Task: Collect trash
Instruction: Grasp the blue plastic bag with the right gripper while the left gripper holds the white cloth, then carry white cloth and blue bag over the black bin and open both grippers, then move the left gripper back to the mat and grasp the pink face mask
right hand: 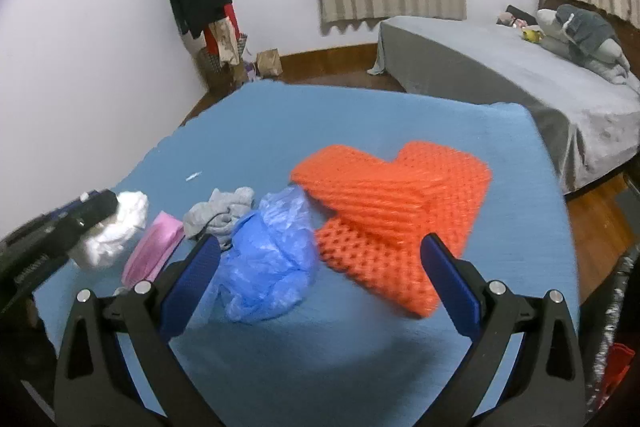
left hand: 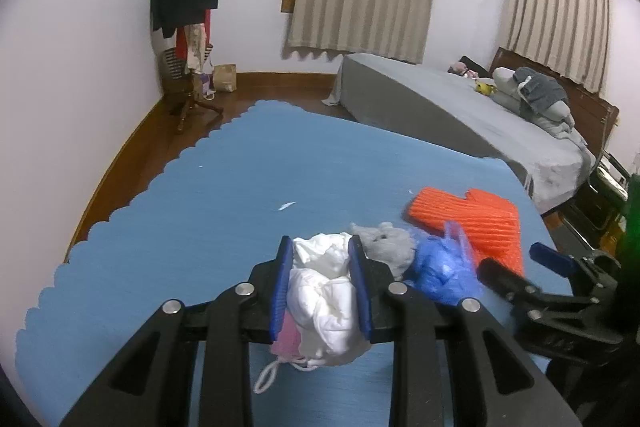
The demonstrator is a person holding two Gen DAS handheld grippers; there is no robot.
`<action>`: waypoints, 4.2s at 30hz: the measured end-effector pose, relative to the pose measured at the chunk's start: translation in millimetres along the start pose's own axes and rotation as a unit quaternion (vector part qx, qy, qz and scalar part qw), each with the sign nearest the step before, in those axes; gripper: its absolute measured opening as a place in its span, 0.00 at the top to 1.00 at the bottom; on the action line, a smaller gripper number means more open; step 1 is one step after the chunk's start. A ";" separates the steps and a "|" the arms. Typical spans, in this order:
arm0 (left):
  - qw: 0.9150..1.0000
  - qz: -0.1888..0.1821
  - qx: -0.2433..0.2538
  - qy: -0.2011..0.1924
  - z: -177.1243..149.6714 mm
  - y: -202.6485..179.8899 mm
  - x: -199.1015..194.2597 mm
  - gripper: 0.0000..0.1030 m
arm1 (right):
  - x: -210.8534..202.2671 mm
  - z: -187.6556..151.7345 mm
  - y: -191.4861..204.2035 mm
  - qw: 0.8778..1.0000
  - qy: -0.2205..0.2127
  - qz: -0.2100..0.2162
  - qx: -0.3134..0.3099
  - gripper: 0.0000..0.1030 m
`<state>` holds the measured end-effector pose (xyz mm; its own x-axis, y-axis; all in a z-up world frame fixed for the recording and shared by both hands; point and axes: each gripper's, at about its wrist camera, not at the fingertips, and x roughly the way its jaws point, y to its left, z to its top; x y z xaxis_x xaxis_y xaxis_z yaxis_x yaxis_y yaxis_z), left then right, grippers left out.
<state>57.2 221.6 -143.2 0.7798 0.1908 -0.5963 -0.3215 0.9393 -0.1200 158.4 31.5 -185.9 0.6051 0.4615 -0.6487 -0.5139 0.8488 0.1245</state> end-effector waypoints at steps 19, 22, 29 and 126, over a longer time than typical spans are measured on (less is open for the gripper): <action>1.000 0.002 -0.013 -0.002 -4.4 9.2 1.1 0.73 | 17.0 8.2 19.6 0.997 0.055 0.057 -0.012 0.56; 1.000 -0.003 -0.011 -0.006 -0.9 4.6 -3.1 0.73 | -4.0 15.5 14.9 0.997 0.037 0.063 -0.015 0.56; 1.000 -0.024 0.000 -0.020 11.8 -17.3 -18.3 0.73 | -55.5 30.0 4.5 0.998 -0.011 0.058 -0.025 0.56; 0.976 -0.172 0.131 -0.028 10.9 -220.1 -60.2 0.10 | -229.9 -50.3 -194.4 0.975 -0.094 -0.158 0.124 0.05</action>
<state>86.9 6.5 -72.3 0.8479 -0.1407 -0.5112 0.1076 0.9897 -0.0940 88.7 -252.6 -98.8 0.8223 0.1866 -0.5376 -0.1356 0.9817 0.1334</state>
